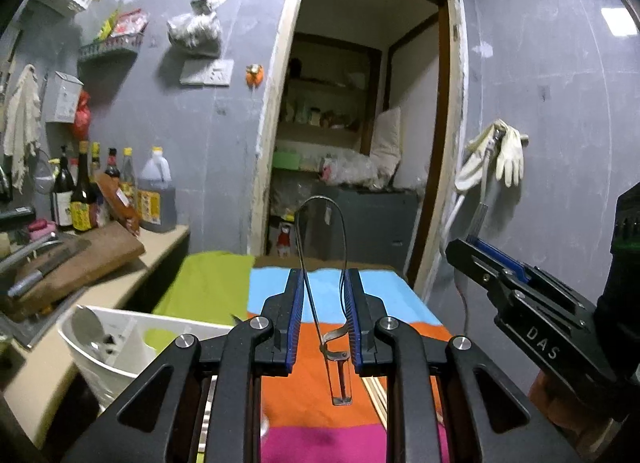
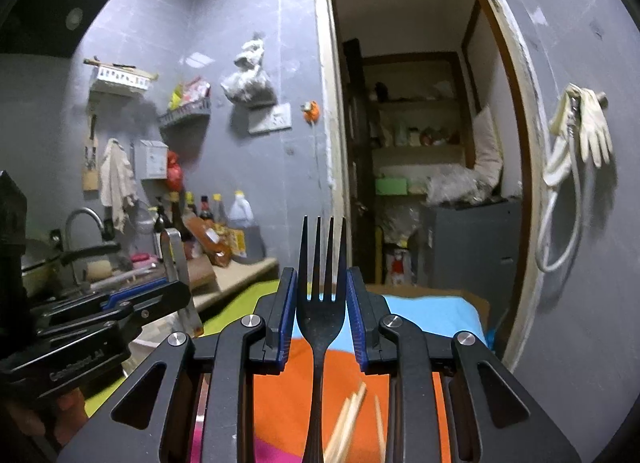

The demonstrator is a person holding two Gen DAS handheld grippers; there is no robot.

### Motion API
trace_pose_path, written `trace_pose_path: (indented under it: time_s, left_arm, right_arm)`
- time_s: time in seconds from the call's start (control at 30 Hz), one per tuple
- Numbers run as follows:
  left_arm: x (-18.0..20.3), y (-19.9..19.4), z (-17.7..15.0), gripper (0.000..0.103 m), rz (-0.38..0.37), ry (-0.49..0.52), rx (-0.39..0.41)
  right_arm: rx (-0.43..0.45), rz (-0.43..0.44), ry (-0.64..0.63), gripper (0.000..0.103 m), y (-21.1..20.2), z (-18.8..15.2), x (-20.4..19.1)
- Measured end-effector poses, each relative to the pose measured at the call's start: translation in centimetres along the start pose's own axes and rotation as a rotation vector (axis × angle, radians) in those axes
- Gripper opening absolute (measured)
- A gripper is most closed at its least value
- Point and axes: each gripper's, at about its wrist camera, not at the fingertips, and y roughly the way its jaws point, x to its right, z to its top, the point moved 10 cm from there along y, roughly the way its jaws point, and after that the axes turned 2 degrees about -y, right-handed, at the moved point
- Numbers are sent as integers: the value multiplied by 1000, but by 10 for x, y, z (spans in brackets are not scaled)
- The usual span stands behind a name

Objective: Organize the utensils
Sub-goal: 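Lift the wire tongs and the fork and carry them over the basket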

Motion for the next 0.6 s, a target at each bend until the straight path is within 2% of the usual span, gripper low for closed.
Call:
trace_pose_path:
  time_s: [0.3,0.6]
  left_arm:
    - [-48,-37,45,17,58,-20,57]
    - [-118,-69,75,17,190,-39,118]
  right_arm:
    - [78,78,2,22,7,41,-41]
    - [140,165,76,22,32,72,-91]
